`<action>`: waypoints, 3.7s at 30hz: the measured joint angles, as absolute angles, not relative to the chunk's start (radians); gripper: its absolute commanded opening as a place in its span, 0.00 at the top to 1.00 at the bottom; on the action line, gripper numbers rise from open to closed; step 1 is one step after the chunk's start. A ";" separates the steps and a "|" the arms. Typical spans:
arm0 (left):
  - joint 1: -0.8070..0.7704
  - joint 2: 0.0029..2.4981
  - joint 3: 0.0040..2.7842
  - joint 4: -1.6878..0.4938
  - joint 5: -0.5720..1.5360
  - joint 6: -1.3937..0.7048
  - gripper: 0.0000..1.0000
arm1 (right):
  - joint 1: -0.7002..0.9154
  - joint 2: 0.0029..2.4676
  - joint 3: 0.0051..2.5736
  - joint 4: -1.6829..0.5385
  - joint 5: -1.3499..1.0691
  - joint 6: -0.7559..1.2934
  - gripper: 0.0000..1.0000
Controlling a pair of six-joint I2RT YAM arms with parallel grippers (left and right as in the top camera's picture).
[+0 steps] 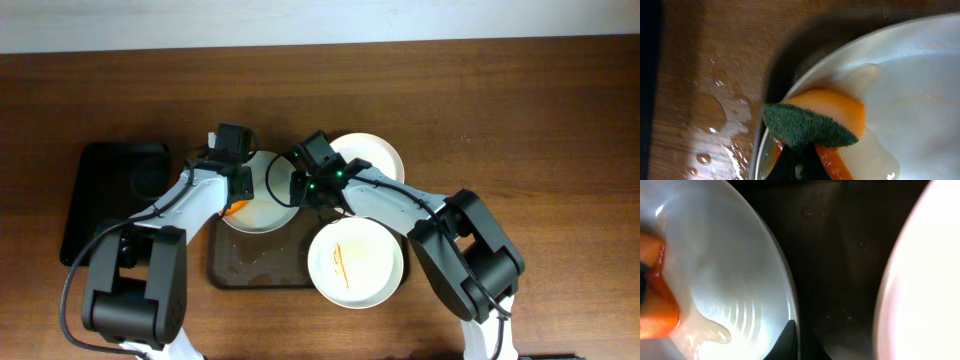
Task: Clean dirty plates on tray and stack at the side
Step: 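Lift the scrubbed plate with the right gripper and place it right of the tray, then grip the lower plate's rim with the right gripper and pull it left, then scrub the held plate with the sponge in the left gripper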
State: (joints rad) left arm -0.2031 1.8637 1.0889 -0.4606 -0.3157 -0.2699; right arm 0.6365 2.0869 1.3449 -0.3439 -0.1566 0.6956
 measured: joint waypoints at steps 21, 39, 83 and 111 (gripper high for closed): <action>-0.203 1.631 1.203 -0.603 -0.057 -0.243 1.00 | 0.645 1.637 1.348 -0.822 0.084 0.537 0.96; -0.142 1.631 1.203 -0.693 0.162 -0.243 1.00 | 1.080 1.628 1.348 -0.852 1.268 0.519 0.96; -0.143 1.631 1.203 -0.760 0.123 -0.243 1.00 | 0.614 1.517 0.825 -0.505 -0.280 0.785 0.96; -0.323 1.627 0.899 -0.533 0.101 -0.021 1.00 | 0.729 1.811 0.959 -0.256 -0.035 0.995 0.96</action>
